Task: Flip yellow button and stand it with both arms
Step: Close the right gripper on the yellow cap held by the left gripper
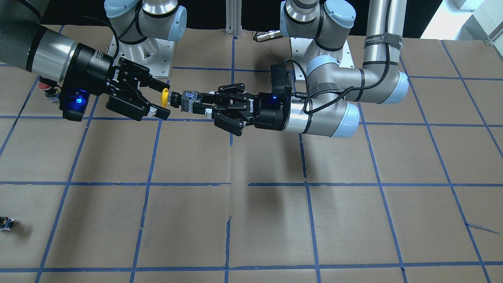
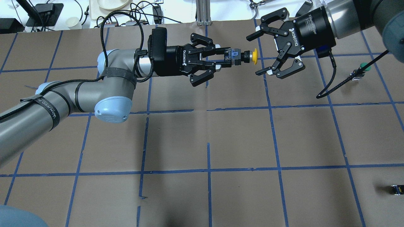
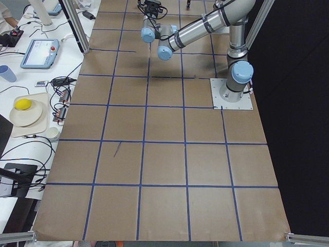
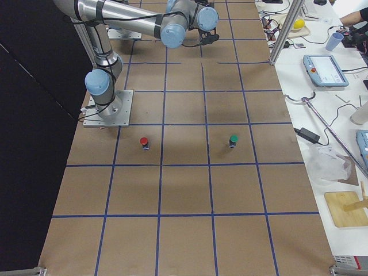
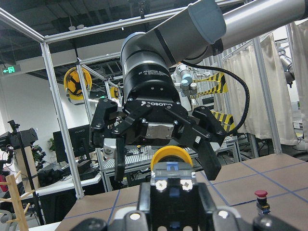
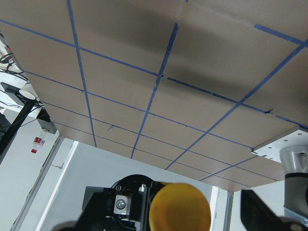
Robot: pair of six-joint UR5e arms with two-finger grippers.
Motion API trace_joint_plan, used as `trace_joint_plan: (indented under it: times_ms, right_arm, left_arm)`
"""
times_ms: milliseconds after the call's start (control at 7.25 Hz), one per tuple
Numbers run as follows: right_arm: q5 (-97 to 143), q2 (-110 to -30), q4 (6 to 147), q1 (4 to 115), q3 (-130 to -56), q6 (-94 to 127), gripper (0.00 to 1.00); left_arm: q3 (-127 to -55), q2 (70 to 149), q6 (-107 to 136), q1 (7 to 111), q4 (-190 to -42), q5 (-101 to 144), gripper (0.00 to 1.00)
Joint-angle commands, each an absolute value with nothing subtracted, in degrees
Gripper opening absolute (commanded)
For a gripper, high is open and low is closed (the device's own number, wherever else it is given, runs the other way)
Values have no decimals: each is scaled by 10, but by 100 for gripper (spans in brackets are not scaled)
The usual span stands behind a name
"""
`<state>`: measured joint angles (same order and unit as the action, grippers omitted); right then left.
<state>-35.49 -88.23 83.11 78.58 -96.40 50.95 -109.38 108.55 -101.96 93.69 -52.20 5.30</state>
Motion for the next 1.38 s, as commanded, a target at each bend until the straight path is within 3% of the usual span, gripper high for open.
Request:
trace_joint_plan:
  times_ms: [0, 276, 414, 552, 690, 828, 1241]
  right_arm:
    - [-352, -884, 831, 786, -967, 509, 65]
    - [-352, -884, 831, 786, -968, 508, 36]
    - [-352, -884, 831, 786, -968, 508, 26]
    - [-350, -884, 831, 786, -968, 507, 20]
    - [-331, -884, 830, 786, -968, 509, 18]
    - [-330, -884, 830, 786, -968, 509, 17]
    - [-331, -882, 829, 784, -968, 507, 13]
  left_arm:
    - [-1095, 1085, -1020, 937, -522, 54, 10]
    - [-1095, 1083, -1019, 937, -522, 54, 13]
    - [-1094, 1083, -1018, 937, -522, 54, 18]
    - [-1093, 1083, -1017, 937, -523, 54, 39]
    - [-1093, 1084, -1008, 937, -523, 55, 90]
    - [-1090, 1085, -993, 937, -522, 55, 100]
    - [-1046, 1083, -977, 932, -522, 36, 100]
